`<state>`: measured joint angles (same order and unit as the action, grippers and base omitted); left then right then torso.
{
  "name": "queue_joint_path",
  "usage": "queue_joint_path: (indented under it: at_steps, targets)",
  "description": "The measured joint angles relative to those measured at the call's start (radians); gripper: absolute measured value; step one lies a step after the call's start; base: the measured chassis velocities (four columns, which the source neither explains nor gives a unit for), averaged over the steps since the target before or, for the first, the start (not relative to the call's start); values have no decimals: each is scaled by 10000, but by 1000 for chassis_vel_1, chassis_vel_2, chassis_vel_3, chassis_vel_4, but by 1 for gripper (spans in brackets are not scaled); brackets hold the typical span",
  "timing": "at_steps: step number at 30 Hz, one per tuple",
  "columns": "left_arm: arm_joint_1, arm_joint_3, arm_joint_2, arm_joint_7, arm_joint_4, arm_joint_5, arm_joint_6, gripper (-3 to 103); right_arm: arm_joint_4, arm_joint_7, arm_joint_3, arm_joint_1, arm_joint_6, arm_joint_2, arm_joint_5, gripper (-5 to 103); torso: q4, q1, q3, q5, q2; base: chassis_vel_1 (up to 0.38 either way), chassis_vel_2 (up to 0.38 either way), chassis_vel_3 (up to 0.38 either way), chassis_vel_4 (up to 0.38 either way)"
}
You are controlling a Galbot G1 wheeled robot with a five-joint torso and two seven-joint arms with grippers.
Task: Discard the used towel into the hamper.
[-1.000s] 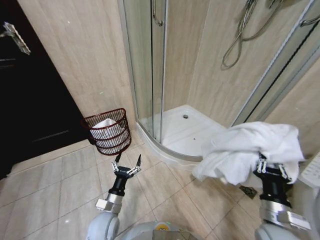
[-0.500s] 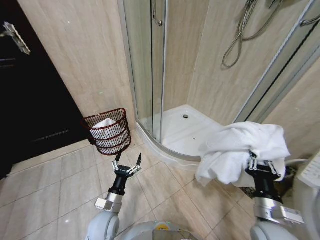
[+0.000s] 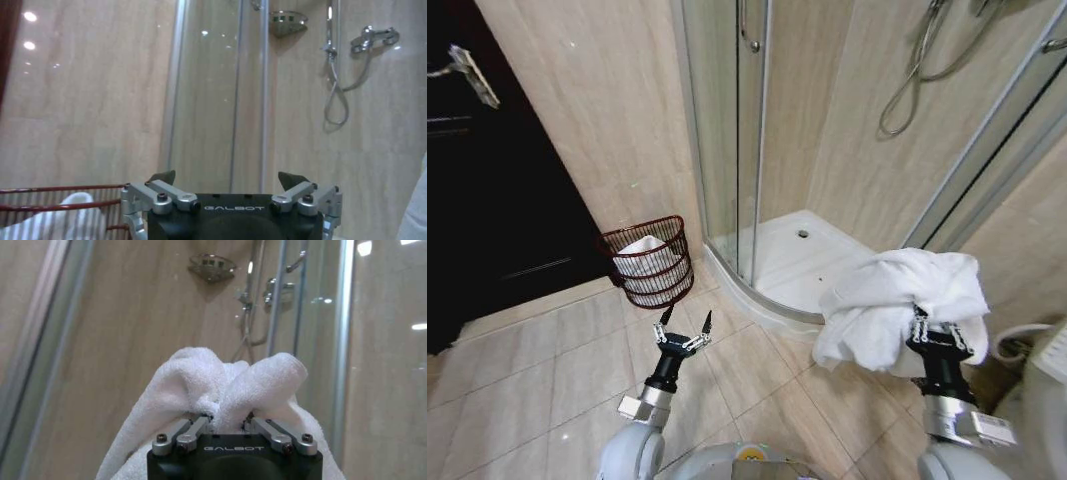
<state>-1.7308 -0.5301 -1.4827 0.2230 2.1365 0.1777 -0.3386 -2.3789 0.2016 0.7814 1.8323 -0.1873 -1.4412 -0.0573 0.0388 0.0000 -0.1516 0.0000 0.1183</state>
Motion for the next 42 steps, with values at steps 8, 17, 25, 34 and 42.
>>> queue_joint_path:
  at_steps: [8, 17, 25, 34, 42]
  targets:
    - [28, 100, -14, -42, -80, 13, -303, 100, -6, 15, -146, -13, 26, -12, 210, 19, 5, 0, 0, 0, 0, 64, 65, 64, 61]
    - [-10, 231, -36, -70, -16, 93, -463, 100, -46, 141, -601, -39, 52, -26, 661, 19, 0, 0, 0, 1, 0, 0, 0, 0, 0]
    - [-99, 169, -43, -75, -12, 158, -527, 100, -60, 196, -854, -16, 77, -101, 974, 19, 2, 0, 0, -2, 0, 58, 70, -58, -68]
    - [-142, 87, -56, -64, -11, 172, -620, 100, -47, 189, -1016, 7, 73, -166, 1069, 19, 0, 0, 0, 1, 0, 133, 133, -132, -137]
    - [-192, -49, -30, -35, -4, 237, -666, 100, -48, 189, -1259, 17, 64, -260, 1326, 19, 0, 0, 0, 1, 0, 162, 164, -116, -119]
